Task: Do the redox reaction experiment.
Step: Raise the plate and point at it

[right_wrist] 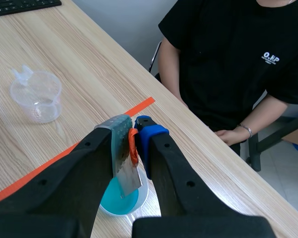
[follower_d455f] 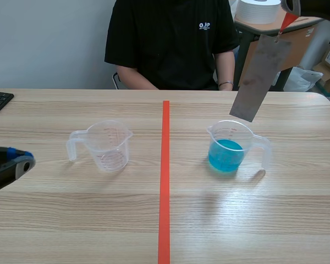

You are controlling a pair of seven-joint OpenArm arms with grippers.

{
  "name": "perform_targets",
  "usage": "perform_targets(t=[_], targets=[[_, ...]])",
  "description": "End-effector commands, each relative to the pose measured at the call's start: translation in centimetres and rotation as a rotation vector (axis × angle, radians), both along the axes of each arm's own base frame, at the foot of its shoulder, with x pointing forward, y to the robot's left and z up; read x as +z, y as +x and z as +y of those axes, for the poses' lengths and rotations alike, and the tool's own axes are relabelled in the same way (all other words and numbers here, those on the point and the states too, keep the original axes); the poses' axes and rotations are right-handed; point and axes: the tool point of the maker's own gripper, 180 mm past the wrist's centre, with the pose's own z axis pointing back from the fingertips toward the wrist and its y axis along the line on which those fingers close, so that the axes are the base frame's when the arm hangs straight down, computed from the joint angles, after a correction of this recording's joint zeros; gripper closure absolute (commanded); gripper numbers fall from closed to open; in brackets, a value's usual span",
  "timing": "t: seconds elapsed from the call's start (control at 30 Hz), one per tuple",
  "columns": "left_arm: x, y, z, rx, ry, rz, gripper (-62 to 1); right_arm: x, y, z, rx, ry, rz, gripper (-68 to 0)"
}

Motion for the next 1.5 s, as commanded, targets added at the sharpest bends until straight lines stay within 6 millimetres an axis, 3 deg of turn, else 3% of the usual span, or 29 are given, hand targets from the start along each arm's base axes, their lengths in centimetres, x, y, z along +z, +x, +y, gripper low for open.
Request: perform_targets(t=[0.0,0.5,0.7,0.9,1.1,1.47], targets=[[1.1,0.8,-1.4,-0.027,-0.032,-0.039,-4.9,1.2,-0.1,0.1,0.014,0.002,-0.039,-1.7],[-0.8,6.6,-12.0,-0.191,0.077,-0.178,-4.9,1.2,-0.1,0.1,0.014,0.003,-0.039,-1.7],[-2.6,9.0,-14.6,-0.205,0.087,-0.166,-4.9,1.2,-0.1,0.1,0.014,0.003,-0.039,-1.7],[-3.0,11.2,-16.4,-0.192,0.094,-0.182,-4.9,1.2,-0.1,0.1,0.014,0.003,-0.039,-1.7],[-3.0,12.1,-19.0,-0.222,0.104,-0.2,-4.9,1.2,-0.1,0.1,0.013,0.003,-0.039,-1.7],[-2.4,11.7,-23.8,-0.282,0.086,-0.238,-4.9,1.2,-0.1,0.1,0.013,0.003,-0.039,-1.7]])
